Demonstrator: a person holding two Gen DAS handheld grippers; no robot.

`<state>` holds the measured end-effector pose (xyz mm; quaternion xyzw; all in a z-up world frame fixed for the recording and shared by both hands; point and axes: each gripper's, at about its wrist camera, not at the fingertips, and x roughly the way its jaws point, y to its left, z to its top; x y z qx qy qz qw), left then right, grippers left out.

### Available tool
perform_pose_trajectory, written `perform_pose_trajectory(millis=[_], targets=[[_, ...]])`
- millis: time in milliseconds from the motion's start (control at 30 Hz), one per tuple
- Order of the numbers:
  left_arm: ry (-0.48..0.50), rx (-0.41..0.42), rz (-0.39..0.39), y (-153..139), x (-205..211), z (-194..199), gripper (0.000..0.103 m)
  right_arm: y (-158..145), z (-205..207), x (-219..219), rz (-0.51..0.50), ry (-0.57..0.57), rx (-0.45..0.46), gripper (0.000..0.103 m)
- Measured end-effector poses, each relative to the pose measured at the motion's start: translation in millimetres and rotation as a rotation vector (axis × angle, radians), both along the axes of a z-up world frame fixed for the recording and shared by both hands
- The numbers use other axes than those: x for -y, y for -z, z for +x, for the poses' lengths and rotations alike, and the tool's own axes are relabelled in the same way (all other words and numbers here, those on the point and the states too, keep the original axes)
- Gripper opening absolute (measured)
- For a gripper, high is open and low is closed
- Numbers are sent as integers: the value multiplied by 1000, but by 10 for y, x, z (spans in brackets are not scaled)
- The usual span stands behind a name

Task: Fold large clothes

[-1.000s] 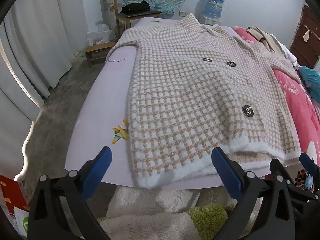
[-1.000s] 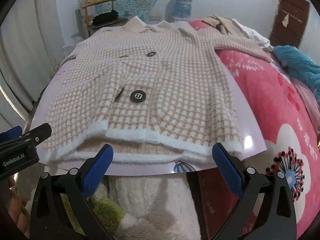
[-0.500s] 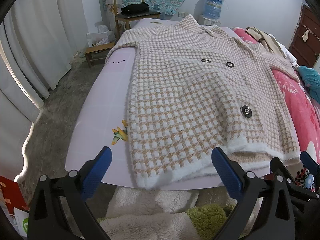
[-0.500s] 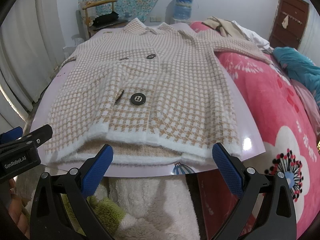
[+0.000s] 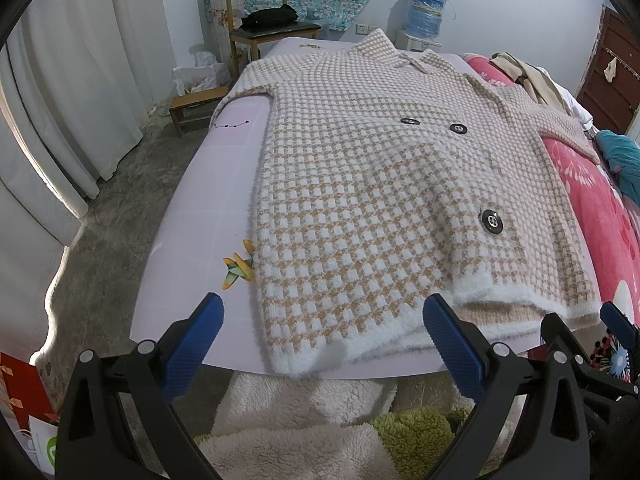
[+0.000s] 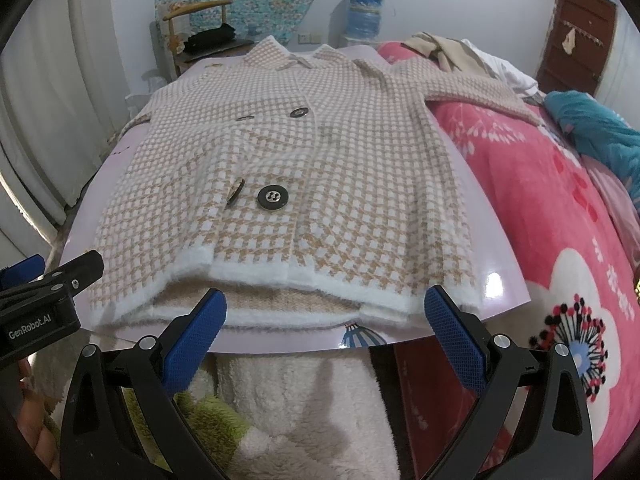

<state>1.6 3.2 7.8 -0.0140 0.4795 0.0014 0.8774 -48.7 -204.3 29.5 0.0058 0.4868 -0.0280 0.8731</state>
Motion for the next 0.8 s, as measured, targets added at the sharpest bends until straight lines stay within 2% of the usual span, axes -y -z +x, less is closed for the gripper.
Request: perform_pose_trajectory(millis=[800], targets=[[6,6,-4,7,42,-48,98,-22,-30,2,-6,9,0,95]])
